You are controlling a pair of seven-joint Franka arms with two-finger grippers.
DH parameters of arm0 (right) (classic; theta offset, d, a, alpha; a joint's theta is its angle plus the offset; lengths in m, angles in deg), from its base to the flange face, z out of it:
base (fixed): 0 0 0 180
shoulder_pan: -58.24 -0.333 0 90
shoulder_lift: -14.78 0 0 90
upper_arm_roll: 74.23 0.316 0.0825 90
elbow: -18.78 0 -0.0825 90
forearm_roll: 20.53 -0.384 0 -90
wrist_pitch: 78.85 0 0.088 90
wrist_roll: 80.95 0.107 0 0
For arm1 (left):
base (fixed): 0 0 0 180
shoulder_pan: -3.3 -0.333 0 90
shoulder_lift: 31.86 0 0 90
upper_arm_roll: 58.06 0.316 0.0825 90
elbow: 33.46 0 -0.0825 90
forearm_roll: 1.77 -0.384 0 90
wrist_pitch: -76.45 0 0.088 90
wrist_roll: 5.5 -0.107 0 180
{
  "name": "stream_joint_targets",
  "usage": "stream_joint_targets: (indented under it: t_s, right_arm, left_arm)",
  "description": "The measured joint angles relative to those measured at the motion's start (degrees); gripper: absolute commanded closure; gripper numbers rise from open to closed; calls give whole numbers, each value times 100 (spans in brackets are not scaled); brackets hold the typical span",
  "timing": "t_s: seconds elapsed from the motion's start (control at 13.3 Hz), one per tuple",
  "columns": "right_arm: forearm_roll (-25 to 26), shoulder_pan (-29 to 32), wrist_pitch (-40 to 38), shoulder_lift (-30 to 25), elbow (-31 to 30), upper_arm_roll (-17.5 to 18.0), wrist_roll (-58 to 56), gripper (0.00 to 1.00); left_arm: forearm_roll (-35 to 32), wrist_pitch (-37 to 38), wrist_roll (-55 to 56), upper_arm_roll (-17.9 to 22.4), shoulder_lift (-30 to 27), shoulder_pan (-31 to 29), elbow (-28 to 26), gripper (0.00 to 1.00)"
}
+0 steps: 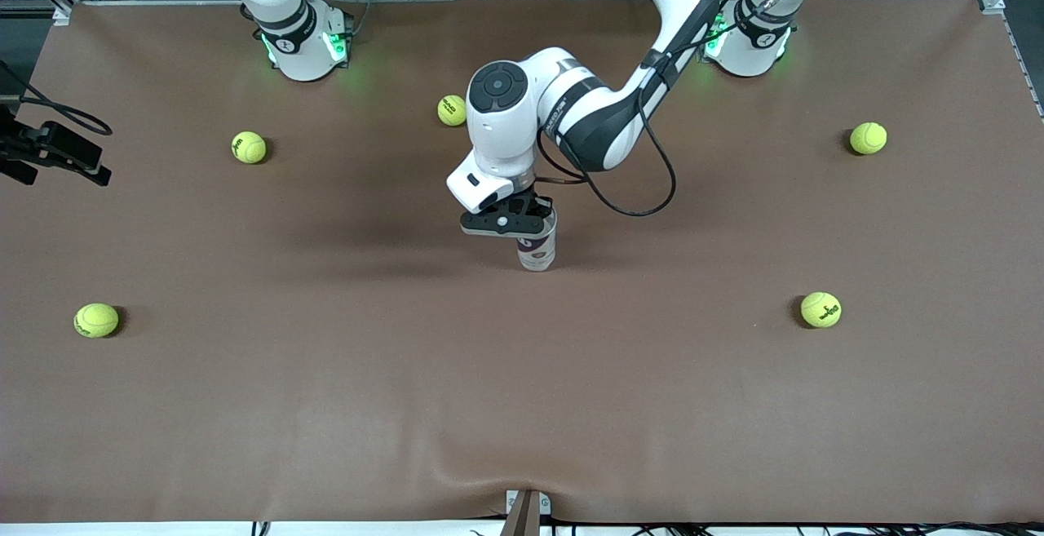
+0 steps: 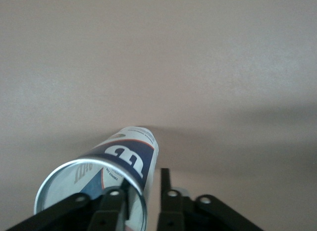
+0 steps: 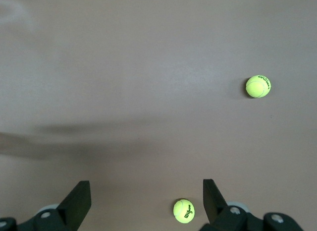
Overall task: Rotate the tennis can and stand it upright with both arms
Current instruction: 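Open the left gripper and withdraw it from the upright can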
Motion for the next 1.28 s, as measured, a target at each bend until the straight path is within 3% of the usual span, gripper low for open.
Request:
stream_joint_targets:
  t_s: [0.3,0.53,0.9,1.28]
  right_arm:
    - [0,0,0,0,0,-1,0,0]
    - [0,3,-14,0,0,-13,1,0]
    - [0,4,-137,-2,3,-19,3,0]
    - [3,6,-201,-4,15,-42,4,0]
  left_arm:
    - [0,-27,6,37,-162,-61,100,0]
    - [0,344,22,64,-784,-473,180,0]
    - [-5,1609,-721,95,-2066,-1751,185,0]
    - [187,2465,-2474,87,-2624,-3206,32,0]
